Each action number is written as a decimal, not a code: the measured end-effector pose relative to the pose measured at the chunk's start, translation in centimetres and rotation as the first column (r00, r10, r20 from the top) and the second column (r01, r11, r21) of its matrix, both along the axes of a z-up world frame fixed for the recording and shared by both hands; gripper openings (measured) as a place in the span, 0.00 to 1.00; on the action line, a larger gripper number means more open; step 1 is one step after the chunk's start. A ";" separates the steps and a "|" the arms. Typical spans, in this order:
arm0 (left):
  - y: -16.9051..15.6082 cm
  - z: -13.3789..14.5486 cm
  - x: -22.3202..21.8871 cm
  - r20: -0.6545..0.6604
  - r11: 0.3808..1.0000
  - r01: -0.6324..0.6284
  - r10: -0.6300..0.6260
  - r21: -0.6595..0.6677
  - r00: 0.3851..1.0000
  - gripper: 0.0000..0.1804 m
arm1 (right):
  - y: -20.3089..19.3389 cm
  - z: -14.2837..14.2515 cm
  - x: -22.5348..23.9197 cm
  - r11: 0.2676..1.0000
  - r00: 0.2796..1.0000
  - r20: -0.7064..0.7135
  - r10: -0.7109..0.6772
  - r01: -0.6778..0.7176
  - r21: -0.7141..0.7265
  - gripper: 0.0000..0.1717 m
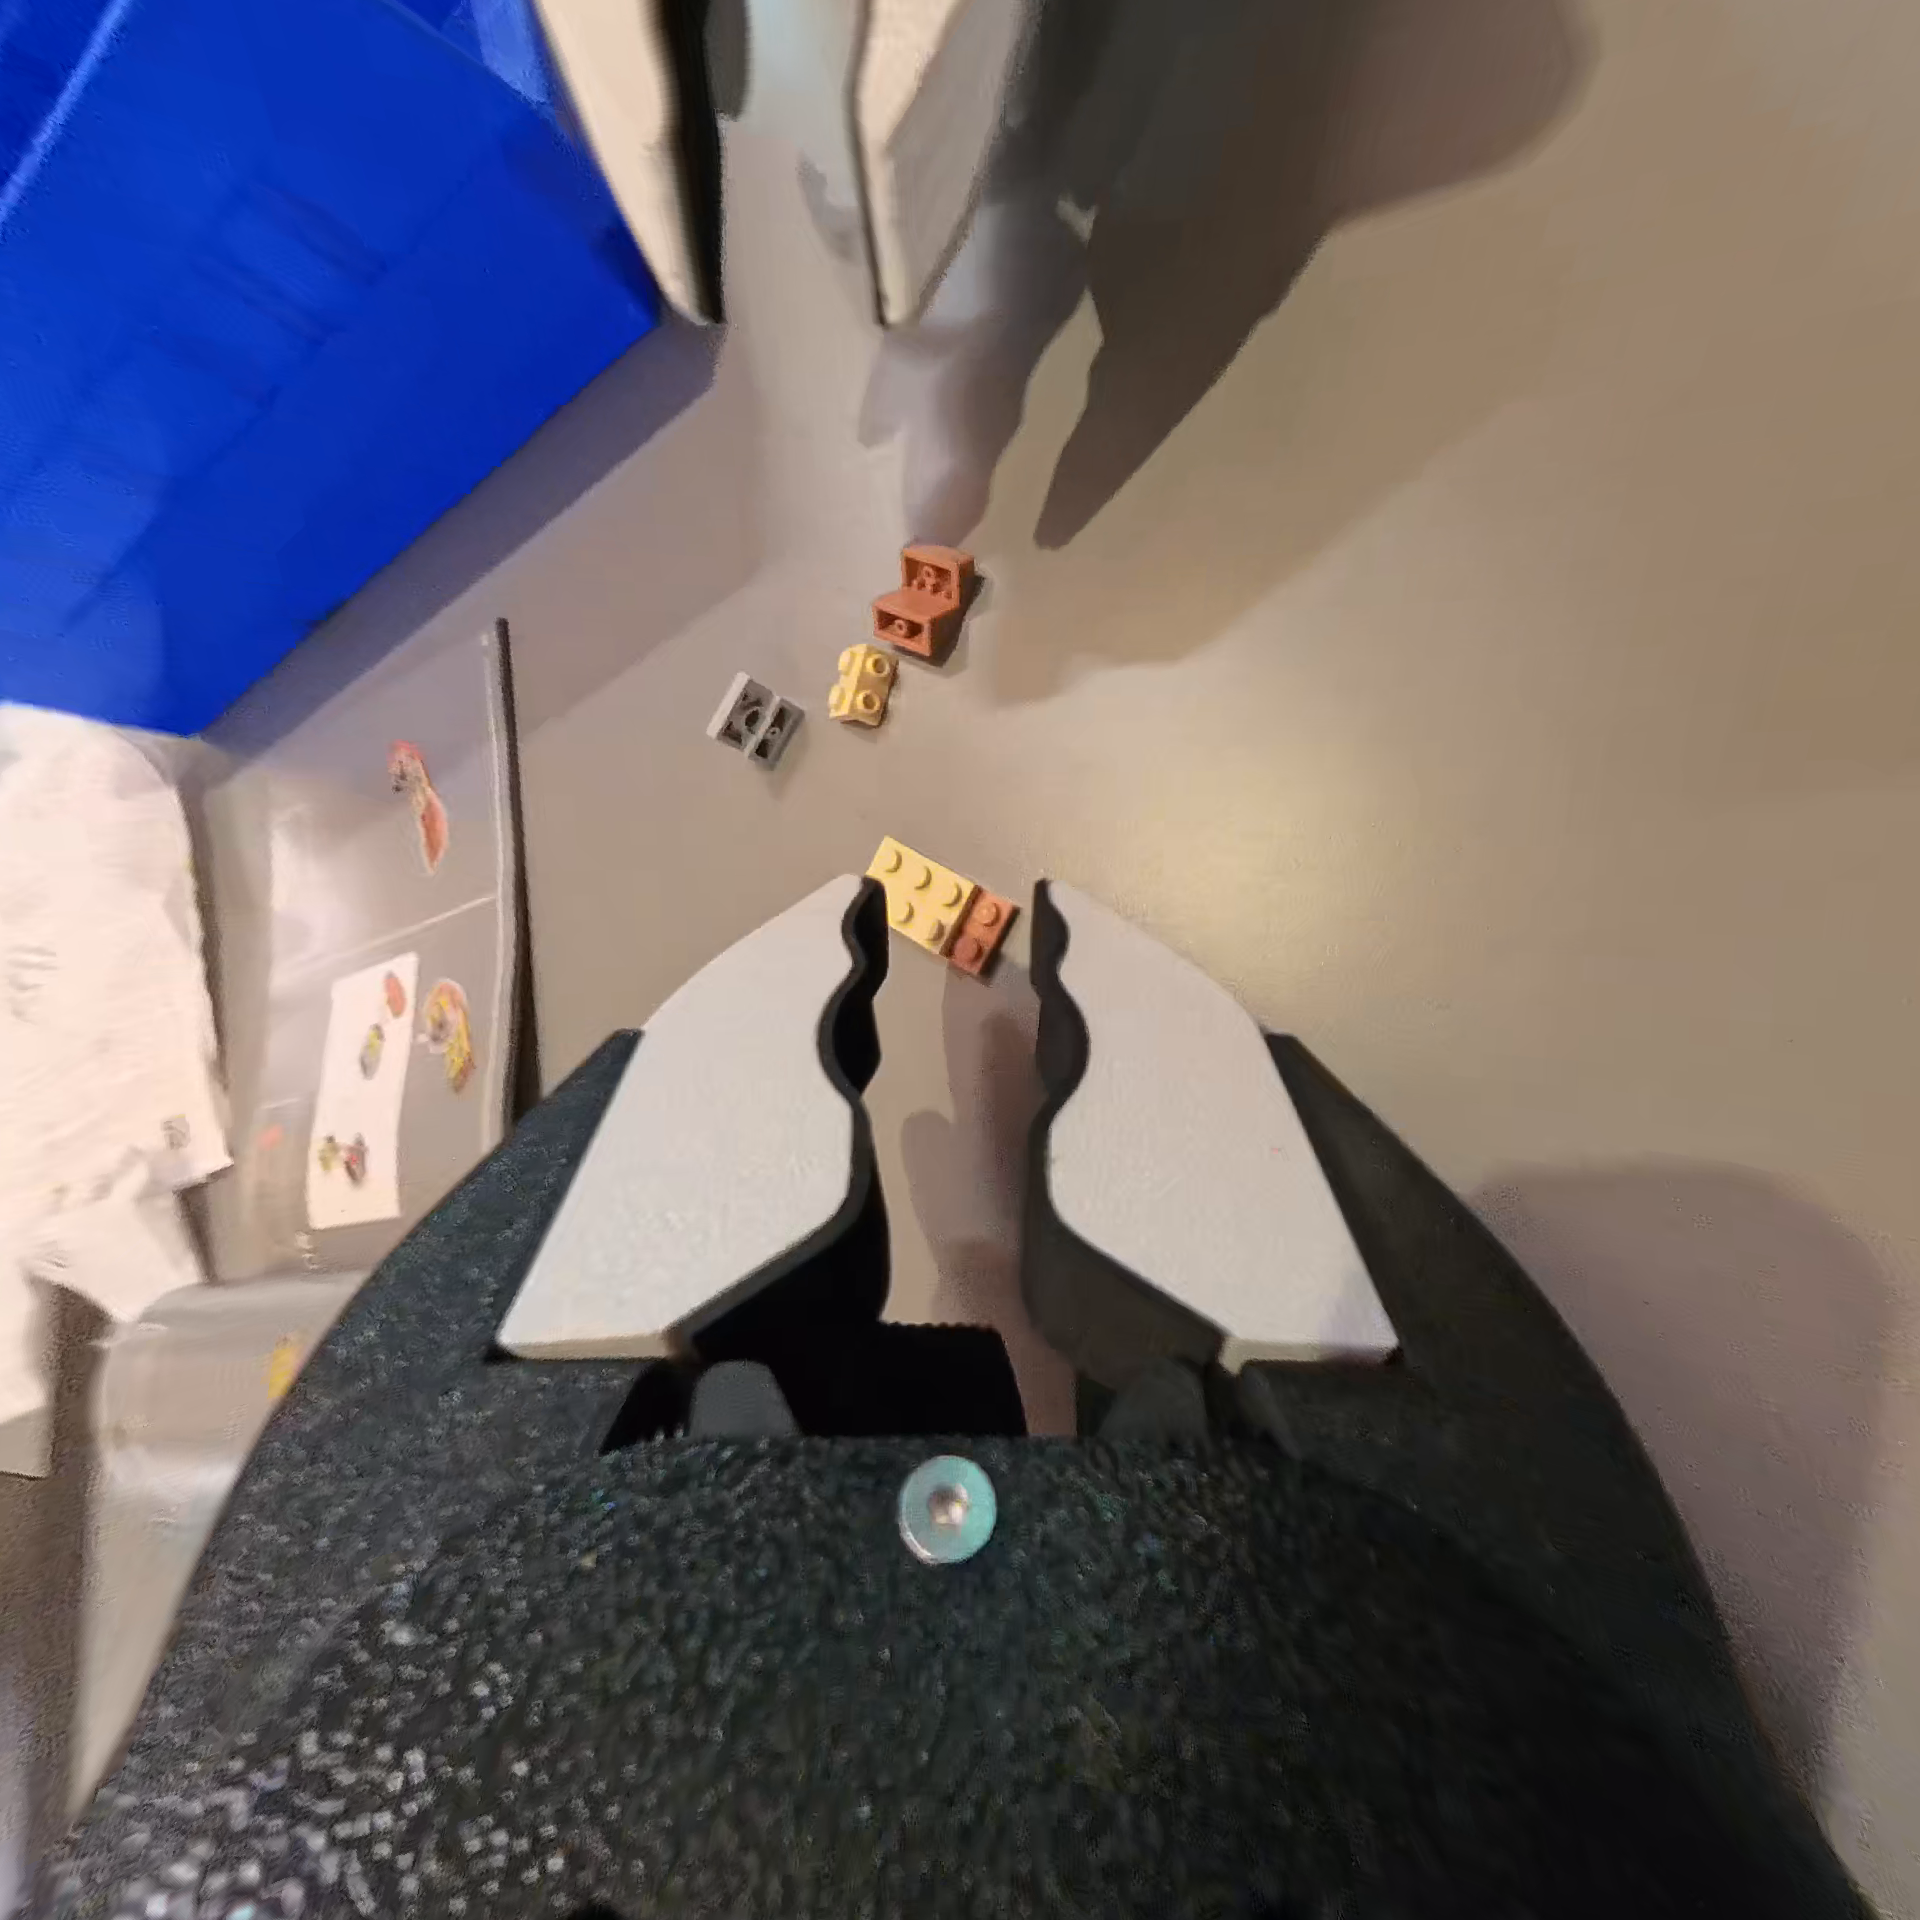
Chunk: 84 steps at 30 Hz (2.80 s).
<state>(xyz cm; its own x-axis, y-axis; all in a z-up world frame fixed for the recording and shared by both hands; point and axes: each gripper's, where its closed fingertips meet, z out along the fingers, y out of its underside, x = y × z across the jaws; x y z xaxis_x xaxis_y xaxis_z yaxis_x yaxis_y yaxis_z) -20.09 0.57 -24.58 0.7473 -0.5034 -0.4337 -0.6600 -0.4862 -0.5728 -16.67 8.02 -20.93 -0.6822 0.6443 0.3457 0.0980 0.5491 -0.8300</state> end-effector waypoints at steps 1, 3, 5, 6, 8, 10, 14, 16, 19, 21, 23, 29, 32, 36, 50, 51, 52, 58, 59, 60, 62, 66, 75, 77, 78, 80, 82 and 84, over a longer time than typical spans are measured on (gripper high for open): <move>0.1 0.3 -0.2 0.054 0.999 -0.050 0.051 -0.008 0.997 0.14 | 0.1 0.0 0.0 1.000 1.000 0.001 -0.004 0.004 -0.001 0.15; 0.4 0.7 -0.8 0.191 0.982 -0.179 0.187 -0.057 0.964 0.17 | 0.2 0.0 -0.1 1.000 1.000 0.001 -0.012 0.012 -0.003 0.15; 0.9 1.1 -0.8 0.316 0.955 -0.279 0.297 -0.100 0.901 0.17 | 0.3 0.1 -0.1 1.000 1.000 0.000 -0.021 0.021 -0.006 0.15; 1.1 1.2 -0.5 0.378 0.942 -0.308 0.336 -0.134 0.863 0.18 | 0.4 0.1 -0.1 1.000 1.000 0.001 -0.025 0.025 -0.007 0.14; 1.2 0.6 0.0 0.423 0.919 -0.336 0.394 -0.207 0.816 0.18 | 0.5 0.1 -0.1 0.999 0.999 -0.001 -0.032 0.032 -0.006 0.14; 1.3 -0.3 -1.0 0.366 0.875 -0.420 0.483 -0.243 0.795 0.18 | 0.6 0.0 -0.1 0.999 0.999 -0.002 -0.038 0.038 0.003 0.14; 1.4 -1.4 -1.8 0.292 0.829 -0.493 0.556 -0.265 0.778 0.20 | 0.5 -0.1 0.0 0.999 0.999 -0.007 -0.037 0.037 0.017 0.14; 1.5 -1.0 -2.3 0.275 0.818 -0.525 0.574 -0.234 0.771 0.21 | 0.5 -0.1 0.0 0.999 0.999 -0.008 -0.037 0.037 0.021 0.14; 1.2 2.6 -6.1 0.353 0.728 -0.684 0.652 -0.043 0.672 0.20 | 0.4 0.0 0.0 0.999 0.999 -0.010 -0.036 0.036 0.015 0.13; -0.9 3.8 -10.3 0.372 0.594 -0.804 0.744 0.014 0.556 0.18 | 0.2 0.1 0.1 0.999 0.999 -0.014 -0.032 0.032 0.017 0.13; -3.6 3.4 -13.8 0.354 0.479 -0.878 0.822 -0.003 0.447 0.18 | 0.0 0.2 0.2 0.999 0.999 -0.022 -0.028 0.028 0.027 0.13; -4.9 3.3 -15.9 0.369 0.401 -0.916 0.856 -0.031 0.362 0.25 | -0.1 0.5 0.5 0.999 0.999 -0.043 -0.023 0.025 0.038 0.13; -4.2 3.5 -16.0 0.341 0.398 -0.917 0.862 0.002 0.375 0.27 | 0.2 0.6 0.4 0.999 0.998 -0.042 -0.036 0.037 0.030 0.13; -4.3 2.5 -16.9 0.364 0.369 -0.928 0.872 -0.047 0.328 0.28 | 0.5 0.6 0.3 0.998 0.998 -0.038 -0.049 0.050 0.030 0.13; -4.6 2.1 -17.0 0.369 0.350 -0.935 0.878 -0.057 0.306 0.27 | 0.7 0.4 0.1 0.997 0.997 -0.026 -0.067 0.068 0.038 0.12; -4.5 2.2 -16.8 0.381 0.356 -0.933 0.872 -0.062 0.307 0.27 | 0.7 0.4 0.1 0.997 0.997 -0.027 -0.067 0.068 0.038 0.12; -4.3 2.6 -16.3 0.387 0.365 -0.930 0.865 -0.050 0.319 0.27 | 0.8 0.4 0.1 0.997 0.997 -0.028 -0.069 0.071 0.040 0.12; 0.3 3.1 -6.6 0.505 0.648 -0.750 0.695 -0.131 0.512 0.25 | 1.0 0.3 0.0 0.996 0.996 -0.024 -0.082 0.083 0.037 0.12; 1.0 2.5 -4.6 0.533 0.698 -0.694 0.660 -0.178 0.528 0.25 | 1.0 0.3 0.0 0.996 0.996 -0.024 -0.081 0.082 0.037 0.12; 1.4 1.9 -3.2 0.552 0.729 -0.651 0.640 -0.214 0.535 0.25 | 1.0 0.3 0.0 0.996 0.996 -0.024 -0.080 0.081 0.039 0.12; 1.5 0.9 -2.3 0.515 0.729 -0.641 0.655 -0.239 0.553 0.25 | 1.0 0.3 0.1 0.996 0.996 -0.026 -0.080 0.081 0.044 0.12; 1.1 -0.8 -2.4 0.337 0.697 -0.674 0.712 -0.243 0.615 0.25 | 1.0 0.3 0.1 0.996 0.996 -0.029 -0.082 0.083 0.043 0.12; 2.5 -1.9 -1.5 0.322 0.754 -0.611 0.656 -0.242 0.682 0.09 | 1.2 0.5 0.2 0.996 0.996 -0.033 -0.083 0.084 0.033 0.12; 3.7 -0.9 -1.0 0.508 0.793 -0.563 0.592 -0.232 0.625 0.09 | 1.2 0.9 0.2 0.996 0.996 -0.044 -0.082 0.083 0.020 0.12; 4.4 0.4 -0.7 0.632 0.822 -0.528 0.528 -0.212 0.567 0.09 | 1.3 1.2 0.3 0.996 0.995 -0.056 -0.083 0.084 0.009 0.12; 5.8 4.6 -0.2 0.861 0.884 -0.455 0.312 -0.107 0.403 0.09 | 1.3 2.6 0.4 0.996 0.991 -0.110 -0.082 0.078 -0.034 0.11; 6.2 9.8 0.1 0.981 0.924 -0.379 0.033 0.043 0.192 0.09 | 1.1 4.8 0.9 0.993 0.979 -0.196 -0.062 0.041 -0.109 0.10; 6.4 13.8 0.2 0.982 0.921 -0.348 -0.189 0.174 -0.008 0.09 | 0.8 7.0 1.7 0.982 0.958 -0.281 -0.051 -0.003 -0.191 0.07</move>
